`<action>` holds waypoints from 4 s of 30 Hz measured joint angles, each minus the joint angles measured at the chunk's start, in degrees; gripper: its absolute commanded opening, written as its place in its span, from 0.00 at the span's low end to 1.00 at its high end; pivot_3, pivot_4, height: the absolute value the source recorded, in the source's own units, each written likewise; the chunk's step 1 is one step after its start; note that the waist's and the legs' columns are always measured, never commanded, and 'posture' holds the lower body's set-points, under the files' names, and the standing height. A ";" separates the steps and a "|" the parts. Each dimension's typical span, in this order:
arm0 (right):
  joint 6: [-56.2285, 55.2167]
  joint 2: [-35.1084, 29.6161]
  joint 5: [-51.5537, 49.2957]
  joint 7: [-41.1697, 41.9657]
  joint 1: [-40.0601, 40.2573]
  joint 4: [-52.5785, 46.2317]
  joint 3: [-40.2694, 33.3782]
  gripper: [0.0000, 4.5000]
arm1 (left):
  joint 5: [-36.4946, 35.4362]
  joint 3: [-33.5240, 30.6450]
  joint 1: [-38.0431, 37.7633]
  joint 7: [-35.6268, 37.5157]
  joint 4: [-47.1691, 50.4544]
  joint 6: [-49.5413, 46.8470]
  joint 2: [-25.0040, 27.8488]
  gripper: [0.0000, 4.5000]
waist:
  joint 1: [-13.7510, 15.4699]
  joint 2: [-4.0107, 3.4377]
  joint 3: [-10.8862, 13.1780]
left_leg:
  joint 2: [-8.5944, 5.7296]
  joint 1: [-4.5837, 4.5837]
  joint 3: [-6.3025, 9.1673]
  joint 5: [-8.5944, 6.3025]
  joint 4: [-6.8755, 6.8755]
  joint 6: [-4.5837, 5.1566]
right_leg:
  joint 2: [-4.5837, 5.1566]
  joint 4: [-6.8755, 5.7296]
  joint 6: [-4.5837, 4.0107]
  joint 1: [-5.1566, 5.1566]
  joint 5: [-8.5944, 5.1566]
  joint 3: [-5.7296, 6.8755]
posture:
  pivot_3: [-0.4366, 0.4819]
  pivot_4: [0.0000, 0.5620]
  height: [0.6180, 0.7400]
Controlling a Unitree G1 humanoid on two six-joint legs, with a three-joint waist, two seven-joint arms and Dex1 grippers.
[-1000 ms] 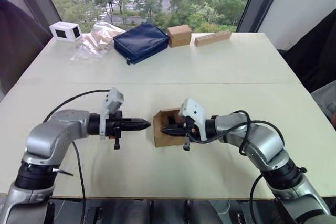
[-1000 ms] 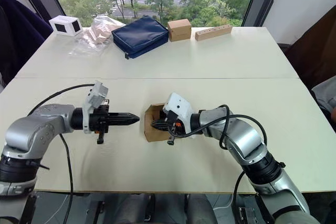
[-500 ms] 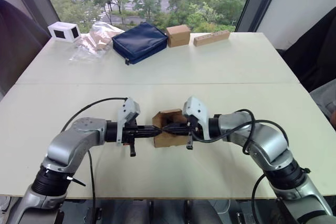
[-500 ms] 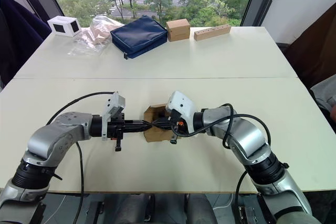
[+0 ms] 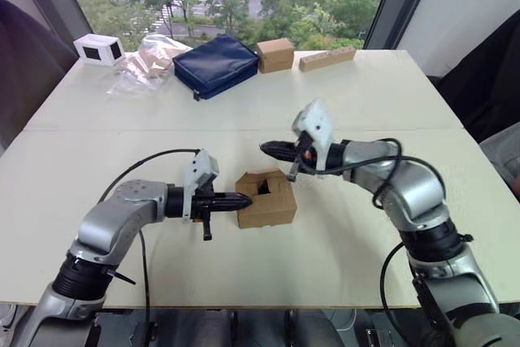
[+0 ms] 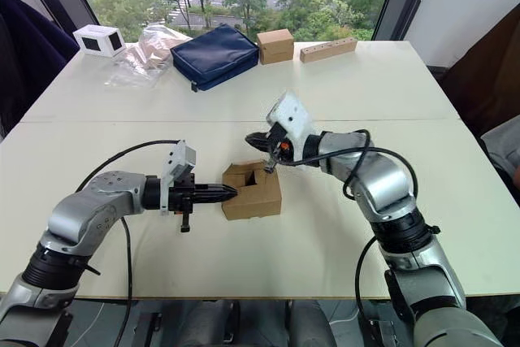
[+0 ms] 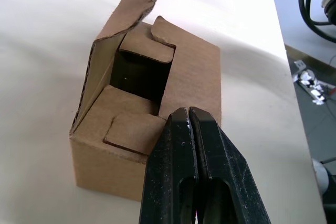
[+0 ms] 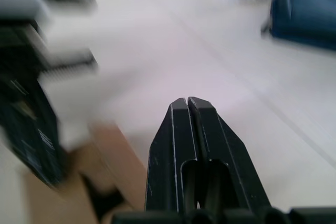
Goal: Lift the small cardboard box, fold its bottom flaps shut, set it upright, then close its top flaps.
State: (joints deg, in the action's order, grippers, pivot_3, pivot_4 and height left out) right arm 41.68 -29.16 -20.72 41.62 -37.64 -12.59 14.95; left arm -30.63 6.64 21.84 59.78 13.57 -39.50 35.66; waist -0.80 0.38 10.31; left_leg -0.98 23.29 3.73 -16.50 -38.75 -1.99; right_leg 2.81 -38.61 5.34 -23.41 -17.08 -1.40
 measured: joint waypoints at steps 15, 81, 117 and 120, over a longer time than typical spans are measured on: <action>1.77 -2.81 0.36 4.04 6.48 -7.37 3.08 0.00 | -3.06 -3.04 3.74 2.64 -1.36 -1.73 3.36 0.01 | -0.05 0.00 0.00 | 0.03 0.00 0.02 0.00 -0.02 0.00 | -0.03 0.00 0.00 0.02 0.00 0.00 | 0.48 0.27 1.00; 6.74 -7.03 -3.59 6.71 10.75 -16.42 -2.04 0.00 | 5.96 1.61 4.63 -2.34 -8.61 8.61 -6.00 0.01 | 0.11 0.01 0.00 | -0.03 -0.01 0.05 0.00 -0.04 0.01 | 0.03 0.04 0.00 0.08 0.00 0.02 | 0.48 0.27 1.00; -0.34 -5.64 4.02 4.82 9.20 -8.44 1.90 0.00 | 5.42 3.40 3.17 -5.94 -0.21 2.21 -4.90 0.01 | 0.04 0.01 0.00 | -0.02 -0.01 0.05 0.00 -0.03 0.01 | 0.00 0.04 0.00 0.07 0.00 0.02 | 0.48 0.27 1.00; 0.69 -4.75 2.53 4.63 9.42 -8.43 0.32 0.00 | 2.33 0.55 3.22 -7.84 -0.42 0.12 -7.43 0.01 | 0.06 0.01 0.00 | -0.01 0.00 0.06 0.00 -0.04 0.00 | 0.00 0.03 0.00 0.07 0.00 0.02 | 0.48 0.27 1.00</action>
State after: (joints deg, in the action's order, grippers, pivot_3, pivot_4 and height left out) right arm 42.37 -33.91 -18.19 46.26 -28.21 -21.03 15.27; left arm -28.29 7.19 25.06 51.95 13.15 -39.38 28.24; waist -0.74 0.39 10.32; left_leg -1.00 23.29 3.79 -16.51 -38.78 -1.98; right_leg 2.81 -38.58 5.34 -23.35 -17.08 -1.38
